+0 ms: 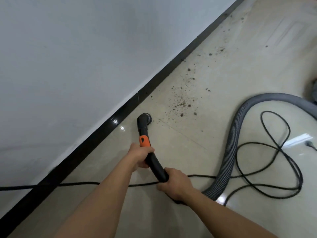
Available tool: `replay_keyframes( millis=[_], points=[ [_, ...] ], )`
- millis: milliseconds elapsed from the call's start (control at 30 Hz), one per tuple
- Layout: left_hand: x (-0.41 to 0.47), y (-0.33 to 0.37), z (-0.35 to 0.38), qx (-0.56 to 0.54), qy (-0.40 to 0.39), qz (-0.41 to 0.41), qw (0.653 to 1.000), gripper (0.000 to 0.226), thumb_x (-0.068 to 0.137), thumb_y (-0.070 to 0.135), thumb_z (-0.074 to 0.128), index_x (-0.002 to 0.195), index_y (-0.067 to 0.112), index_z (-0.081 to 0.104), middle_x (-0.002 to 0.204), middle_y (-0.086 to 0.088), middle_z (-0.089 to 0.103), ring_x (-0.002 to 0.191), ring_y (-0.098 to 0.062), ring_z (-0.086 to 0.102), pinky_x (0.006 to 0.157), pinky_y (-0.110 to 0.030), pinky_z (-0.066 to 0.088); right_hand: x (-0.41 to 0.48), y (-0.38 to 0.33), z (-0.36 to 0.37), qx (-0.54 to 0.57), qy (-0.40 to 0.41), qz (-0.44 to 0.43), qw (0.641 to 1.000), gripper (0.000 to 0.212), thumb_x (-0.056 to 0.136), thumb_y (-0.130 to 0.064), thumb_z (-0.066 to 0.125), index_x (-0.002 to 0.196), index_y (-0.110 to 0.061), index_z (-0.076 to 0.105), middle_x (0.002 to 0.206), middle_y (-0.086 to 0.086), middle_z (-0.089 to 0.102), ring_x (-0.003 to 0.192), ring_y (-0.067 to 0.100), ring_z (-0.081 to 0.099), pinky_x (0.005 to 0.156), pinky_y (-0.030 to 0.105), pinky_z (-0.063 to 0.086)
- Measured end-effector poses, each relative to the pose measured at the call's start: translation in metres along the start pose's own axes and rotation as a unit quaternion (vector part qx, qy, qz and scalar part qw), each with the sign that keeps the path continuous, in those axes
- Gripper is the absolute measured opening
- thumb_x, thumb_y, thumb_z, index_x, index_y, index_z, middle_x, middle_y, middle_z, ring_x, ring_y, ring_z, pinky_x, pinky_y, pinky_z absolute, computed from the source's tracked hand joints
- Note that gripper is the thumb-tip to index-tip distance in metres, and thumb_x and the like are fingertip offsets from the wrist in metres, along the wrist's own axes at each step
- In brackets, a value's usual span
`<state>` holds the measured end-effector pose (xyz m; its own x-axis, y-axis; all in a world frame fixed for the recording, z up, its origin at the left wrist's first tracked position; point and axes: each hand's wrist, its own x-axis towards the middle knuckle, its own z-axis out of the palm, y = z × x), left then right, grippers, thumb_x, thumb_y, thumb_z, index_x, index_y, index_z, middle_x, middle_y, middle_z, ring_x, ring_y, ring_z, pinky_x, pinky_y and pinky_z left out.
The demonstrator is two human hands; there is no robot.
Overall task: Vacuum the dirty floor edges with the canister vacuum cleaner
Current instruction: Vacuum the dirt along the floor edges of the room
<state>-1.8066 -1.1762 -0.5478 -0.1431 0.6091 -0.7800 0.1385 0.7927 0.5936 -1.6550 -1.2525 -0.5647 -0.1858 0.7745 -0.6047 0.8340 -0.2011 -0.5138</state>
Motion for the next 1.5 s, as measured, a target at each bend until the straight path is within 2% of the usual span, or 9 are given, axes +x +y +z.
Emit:
replay_keyframes(
  millis=[233,433,533,800,933,1033,1200,1333,1500],
  points=[
    [-0.006,-0.003,0.031,0.052,-0.058,0.008,0.997,0.039,0.085,0.015,0.071,0.114,-0.003,0.053,0.106,-0.022,0.065,0.087,-0.033,0.067,0.060,-0.039,0.057,-0.025,0.022,0.014,0.075,0.045,0.076,0.993,0.033,0.070,-0.046,0.063,0.095,-0.025,0.059,0.090,-0.005,0.066,0.084,0.020,0.063,0.070,0.032,0.049],
    [0.011,0.017,0.110,0.034,-0.099,0.069,0.992,0.043,0.079,0.025,0.077,0.108,0.000,0.058,0.106,-0.020,0.066,0.091,-0.034,0.067,0.063,-0.041,0.059,-0.029,0.056,-0.019,0.150,0.134,0.139,0.970,0.020,0.071,-0.038,0.066,0.084,-0.025,0.058,0.076,-0.006,0.064,0.068,0.017,0.062,0.059,0.029,0.045],
    [0.007,0.008,0.102,0.057,-0.111,0.050,0.991,0.043,0.077,0.021,0.078,0.109,0.002,0.056,0.105,-0.020,0.066,0.087,-0.034,0.067,0.055,-0.038,0.058,-0.040,0.056,-0.007,0.130,0.133,0.143,0.972,0.022,0.069,-0.041,0.066,0.084,-0.027,0.058,0.076,-0.006,0.065,0.070,0.015,0.063,0.062,0.030,0.048],
    [-0.001,-0.013,0.057,0.153,-0.122,-0.006,0.981,0.041,0.082,0.014,0.073,0.112,0.000,0.050,0.103,-0.021,0.065,0.085,-0.033,0.067,0.066,-0.041,0.059,-0.047,0.041,0.039,0.076,0.083,0.140,0.984,0.032,0.069,-0.050,0.060,0.090,-0.027,0.051,0.083,-0.008,0.056,0.093,0.024,0.064,0.066,0.030,0.040],
    [-0.003,-0.008,0.111,0.178,-0.169,0.022,0.969,0.036,0.083,0.016,0.073,0.108,0.002,0.052,0.097,-0.017,0.065,0.080,-0.029,0.066,0.059,-0.036,0.056,-0.059,0.073,0.031,0.128,0.146,0.192,0.962,0.040,0.063,-0.052,0.053,0.092,-0.025,0.058,0.080,-0.005,0.064,0.082,0.020,0.065,0.069,0.032,0.051],
    [-0.008,-0.007,0.157,0.198,-0.205,0.051,0.957,0.035,0.082,0.019,0.074,0.105,0.005,0.052,0.105,-0.018,0.065,0.090,-0.031,0.067,0.067,-0.041,0.058,-0.069,0.098,0.026,0.172,0.188,0.223,0.941,0.042,0.054,-0.056,0.048,0.085,-0.030,0.058,0.079,-0.006,0.067,0.076,0.016,0.064,0.069,0.034,0.053],
    [-0.008,-0.005,0.199,0.213,-0.227,0.080,0.947,0.039,0.083,0.025,0.073,0.111,0.005,0.054,0.109,-0.017,0.064,0.095,-0.031,0.065,0.067,-0.038,0.057,-0.072,0.115,0.016,0.226,0.223,0.249,0.915,0.027,0.062,-0.046,0.057,0.083,-0.029,0.059,0.077,-0.005,0.066,0.073,0.013,0.063,0.068,0.033,0.054],
    [0.002,0.005,0.205,0.206,-0.215,0.101,0.949,0.039,0.084,0.027,0.071,0.110,0.003,0.056,0.107,-0.018,0.065,0.089,-0.029,0.065,0.057,-0.030,0.051,-0.063,0.114,-0.001,0.231,0.207,0.229,0.923,0.018,0.070,-0.039,0.061,0.084,-0.029,0.057,0.076,-0.008,0.063,0.069,0.011,0.060,0.061,0.029,0.047],
    [0.006,0.026,0.190,0.131,-0.153,0.089,0.975,0.029,0.088,0.022,0.069,0.104,0.002,0.056,0.091,-0.014,0.063,0.074,-0.025,0.061,0.057,-0.031,0.049,-0.045,0.112,-0.038,0.161,0.148,0.183,0.958,0.022,0.071,-0.042,0.061,0.087,-0.028,0.055,0.083,-0.005,0.064,0.076,0.020,0.061,0.061,0.030,0.046]
  ],
)
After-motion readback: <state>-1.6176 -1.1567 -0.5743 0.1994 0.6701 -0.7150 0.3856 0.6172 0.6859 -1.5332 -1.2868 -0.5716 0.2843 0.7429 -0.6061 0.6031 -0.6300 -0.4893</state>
